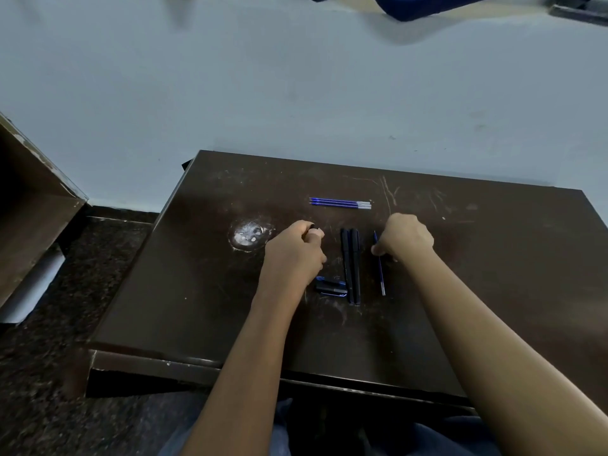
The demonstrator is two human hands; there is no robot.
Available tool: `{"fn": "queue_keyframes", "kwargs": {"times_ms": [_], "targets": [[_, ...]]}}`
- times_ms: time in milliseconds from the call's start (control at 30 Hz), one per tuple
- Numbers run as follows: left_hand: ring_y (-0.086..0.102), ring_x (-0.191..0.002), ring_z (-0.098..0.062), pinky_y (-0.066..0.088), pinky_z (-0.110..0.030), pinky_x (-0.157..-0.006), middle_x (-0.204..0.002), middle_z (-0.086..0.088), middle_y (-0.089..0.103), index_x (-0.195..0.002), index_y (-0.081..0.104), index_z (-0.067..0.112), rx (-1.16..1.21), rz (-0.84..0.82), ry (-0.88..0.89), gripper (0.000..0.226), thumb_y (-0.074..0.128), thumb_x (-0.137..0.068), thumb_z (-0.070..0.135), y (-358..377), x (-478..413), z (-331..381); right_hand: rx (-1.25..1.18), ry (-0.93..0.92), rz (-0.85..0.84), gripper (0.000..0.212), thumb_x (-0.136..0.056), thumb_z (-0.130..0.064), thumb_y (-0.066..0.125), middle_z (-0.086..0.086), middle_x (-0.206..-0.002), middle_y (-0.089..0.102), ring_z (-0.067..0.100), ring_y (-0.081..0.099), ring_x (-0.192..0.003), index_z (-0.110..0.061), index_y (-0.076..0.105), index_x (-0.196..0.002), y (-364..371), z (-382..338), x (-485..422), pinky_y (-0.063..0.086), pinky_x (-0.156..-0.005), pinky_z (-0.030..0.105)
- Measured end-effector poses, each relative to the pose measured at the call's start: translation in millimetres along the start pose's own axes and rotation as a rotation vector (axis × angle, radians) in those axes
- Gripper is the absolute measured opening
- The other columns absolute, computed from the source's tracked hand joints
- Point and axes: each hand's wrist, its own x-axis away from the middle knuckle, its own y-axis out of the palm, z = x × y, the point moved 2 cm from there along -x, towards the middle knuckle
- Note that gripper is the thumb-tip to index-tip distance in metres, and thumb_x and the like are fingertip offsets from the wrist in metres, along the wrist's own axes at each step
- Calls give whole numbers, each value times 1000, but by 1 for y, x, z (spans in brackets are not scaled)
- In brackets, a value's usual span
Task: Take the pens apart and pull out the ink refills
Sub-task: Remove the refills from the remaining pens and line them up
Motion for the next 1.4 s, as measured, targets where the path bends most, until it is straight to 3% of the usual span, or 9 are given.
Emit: {"fn": "queue_keyframes", "kwargs": {"times_ms": [133,233,367,433,567,667,1133,1300,1400], "targets": [[52,-64,-3,46,-21,-68,-87,1,66,-129,55,17,-54,-1,-7,34,40,-100,28,-1,0,0,-62,8,-19,28,-82,-10,63,15,-104,69,31,68,-96,-2,62,-109,12,5,0,56,-83,41],[50,-66,0,35,-14,-57,-92,1,67,-122,59,15,-79,-18,-38,31,40,-100,25,-1,1,1,-106,-13,-42,23,-85,-18,61,14,-98,69,30,69,-91,-3,62,-102,14,7,4,57,-82,42],[51,-69,-1,33,-16,-55,-90,2,65,-104,64,17,-59,-37,-47,22,43,-99,22,-2,3,2,-329,-134,28,20,-85,-18,56,5,-59,64,15,62,-54,-1,60,-76,-14,-4,14,53,-61,29],[51,-73,-3,34,-18,-59,-83,5,63,-95,64,21,-47,-40,-24,21,43,-98,21,-3,2,0,-569,-227,108,19,-89,-19,49,-1,-51,63,5,57,-44,-5,59,-79,-37,-15,30,49,-58,26],[47,-69,-4,35,-21,-59,-82,7,59,-89,63,25,-42,-51,18,23,43,-99,21,-1,2,0,-1130,-354,179,11,-91,-13,43,4,-70,68,15,65,-59,-9,52,-84,-59,-26,72,55,-64,29],[49,-76,-4,37,-23,-65,-84,5,58,-87,63,25,-45,-44,54,22,44,-98,19,-1,2,0,-1287,-392,177,13,-95,-10,43,6,-76,66,16,66,-62,-12,48,-83,-52,-23,92,54,-59,27],[52,-77,-3,34,-18,-61,-79,8,59,-80,62,30,-44,-63,72,23,48,-97,21,-2,-1,-2,-1308,-397,221,14,-90,-4,44,2,-64,66,22,66,-62,-15,48,-81,-29,-27,86,54,-64,34],[56,-81,-6,42,-22,-71,-80,7,63,-85,59,30,-22,-80,73,17,48,-97,24,0,-1,-3,-962,-453,72,6,-85,-11,55,7,-75,69,22,68,-70,-6,58,-82,-12,-41,87,58,-75,43],[55,-74,-5,41,-20,-64,-82,5,64,-91,58,28,-6,-33,81,14,47,-97,23,-2,-3,-4,-891,-499,-16,12,-85,-13,57,-1,-84,69,20,62,-76,-12,65,-77,-7,-47,86,55,-81,43]]}}
